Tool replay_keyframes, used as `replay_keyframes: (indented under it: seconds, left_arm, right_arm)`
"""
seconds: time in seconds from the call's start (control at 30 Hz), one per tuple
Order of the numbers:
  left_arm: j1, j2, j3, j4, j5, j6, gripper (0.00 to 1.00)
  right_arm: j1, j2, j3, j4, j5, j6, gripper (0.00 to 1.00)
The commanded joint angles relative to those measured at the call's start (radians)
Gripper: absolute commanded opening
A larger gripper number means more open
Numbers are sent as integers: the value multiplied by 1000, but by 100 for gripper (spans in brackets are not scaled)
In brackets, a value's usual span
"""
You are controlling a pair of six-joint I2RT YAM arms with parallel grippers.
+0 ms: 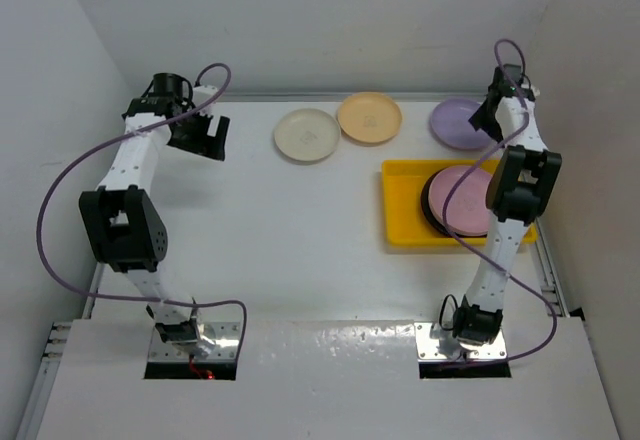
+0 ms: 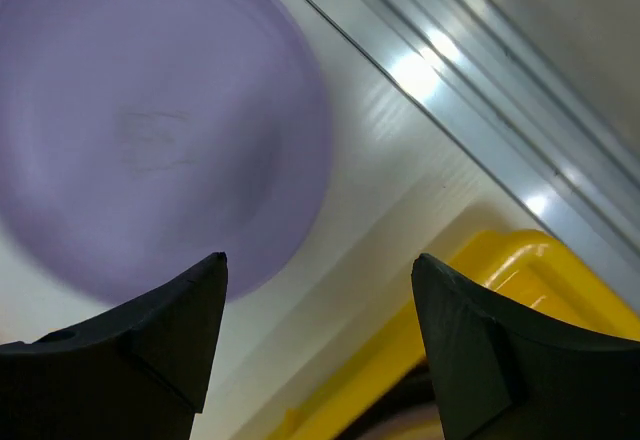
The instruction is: Place the plates into the plastic bin on the countertop
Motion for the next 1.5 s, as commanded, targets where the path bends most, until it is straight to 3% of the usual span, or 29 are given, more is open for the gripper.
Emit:
replay_keyframes:
  seconds: [0.0,0.13,0.6,0.73,0.77,0.83,1.03,1.2,1.4,1.47]
  left_arm:
    - [-24,73,78,20,11,-17,100]
    - [-42,148,163,-3,59,-27,100]
    - [-36,283,304,-21,56,2,100]
    - [-27,292,304,-21,70,2,100]
    - [-18,292,313,-21,70,-7,100]
    - [-18,301,313,-21,80,-18,100]
    - [-18,292,313,-21,99,-9,100]
    - [-18,257,313,-21,129,-9,100]
    - [-27,174,198,65,140,-32,100]
    - [-27,162,163,106,128,-59,100]
  right_arm:
    - [-26,13,5,1,59,122,73]
    - [-40,36,-101,106,26,164,72]
    - [-60,226,-22,190,-62,395,52]
    - [-57,279,-1,205,-115,452,33]
    - [-57,286,-4,202,-114,466,15]
    - [-51,284,-21,203,-115,476,0]
    - [-6,159,-41,280,-129,331,0]
    - [-1,-79,-113,355,-190,259,0]
    - [-15,-430,-401,283,-210,154,0]
    - [-37,-492,-585,239,-246,133,0]
